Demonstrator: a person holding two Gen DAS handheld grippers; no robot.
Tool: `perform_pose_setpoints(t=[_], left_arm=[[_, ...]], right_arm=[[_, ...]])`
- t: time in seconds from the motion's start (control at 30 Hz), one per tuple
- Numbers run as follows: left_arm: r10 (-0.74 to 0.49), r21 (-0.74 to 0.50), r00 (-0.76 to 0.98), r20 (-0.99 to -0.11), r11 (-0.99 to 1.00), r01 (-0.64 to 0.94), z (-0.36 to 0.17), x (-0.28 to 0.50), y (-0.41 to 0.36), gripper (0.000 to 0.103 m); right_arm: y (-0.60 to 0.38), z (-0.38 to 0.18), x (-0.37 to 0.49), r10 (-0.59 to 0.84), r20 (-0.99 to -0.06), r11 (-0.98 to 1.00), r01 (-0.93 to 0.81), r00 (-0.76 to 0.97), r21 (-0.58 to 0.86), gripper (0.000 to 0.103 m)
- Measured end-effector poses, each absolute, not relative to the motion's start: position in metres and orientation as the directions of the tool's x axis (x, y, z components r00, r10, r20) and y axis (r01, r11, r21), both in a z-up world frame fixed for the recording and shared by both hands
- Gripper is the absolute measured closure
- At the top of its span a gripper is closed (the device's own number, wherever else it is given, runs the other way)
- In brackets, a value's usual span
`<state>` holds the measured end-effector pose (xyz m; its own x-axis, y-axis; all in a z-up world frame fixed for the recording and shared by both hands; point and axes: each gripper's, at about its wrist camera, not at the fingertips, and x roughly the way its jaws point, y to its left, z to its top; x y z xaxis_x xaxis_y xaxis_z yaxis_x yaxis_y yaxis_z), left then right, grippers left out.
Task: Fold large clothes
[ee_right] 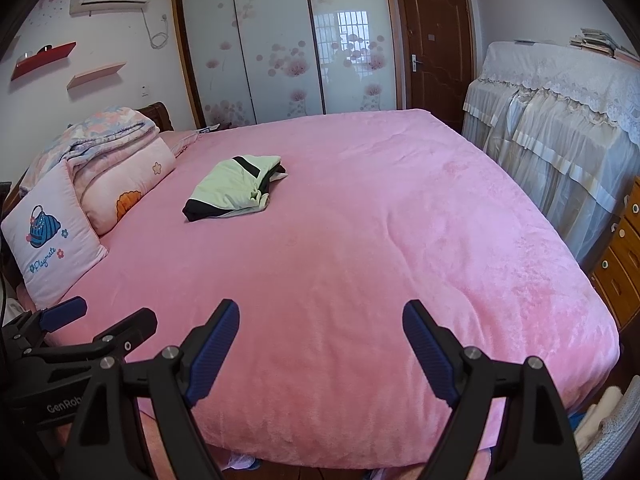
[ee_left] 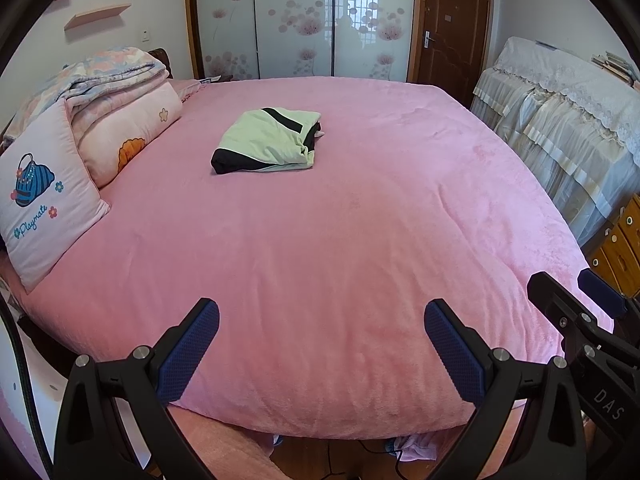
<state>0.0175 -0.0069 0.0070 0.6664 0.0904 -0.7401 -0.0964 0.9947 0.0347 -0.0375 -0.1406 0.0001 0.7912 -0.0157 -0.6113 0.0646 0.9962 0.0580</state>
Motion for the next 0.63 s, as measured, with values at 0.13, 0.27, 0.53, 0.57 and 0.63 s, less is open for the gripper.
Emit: perform_pose_setpoints(t=[0.13,0.27,0.53,0.57,0.63], left_arm=[[0.091,0.035,0.663,-0.743,0.995,-0.098,0.006,0.018,-0.009,0.001],[0.092,0.033,0.657,-0.748,0.994,-0.101,0.004,0.02,-0.01,0.001],[0.098,0.036,0.646,-0.757,0.994,-0.108,0.004,0.028,-0.01,0.001],[0.099,0.037,0.646,-0.757,0.993,-0.108,0.004,0.028,-0.011,0.001],[0.099,0.038,0.645,-0.758,0.993,-0.108,0.004,0.029,-0.01,0.001]], right_arm=[[-0.14,0.0,-0.036,-0.019,-0.612,0.996,0.066,0.791,0.055,0.019],[-0.14,-0.001,-0.035,-0.016,-0.615,0.996,0.064,0.788,0.056,0.019],[-0.139,0.0,-0.027,-0.004,-0.62,0.998,0.047,0.785,0.052,0.019],[-0.138,0.0,-0.026,-0.003,-0.621,0.998,0.046,0.784,0.053,0.019],[-0.139,-0.001,-0.024,-0.001,-0.62,0.997,0.045,0.784,0.055,0.018]])
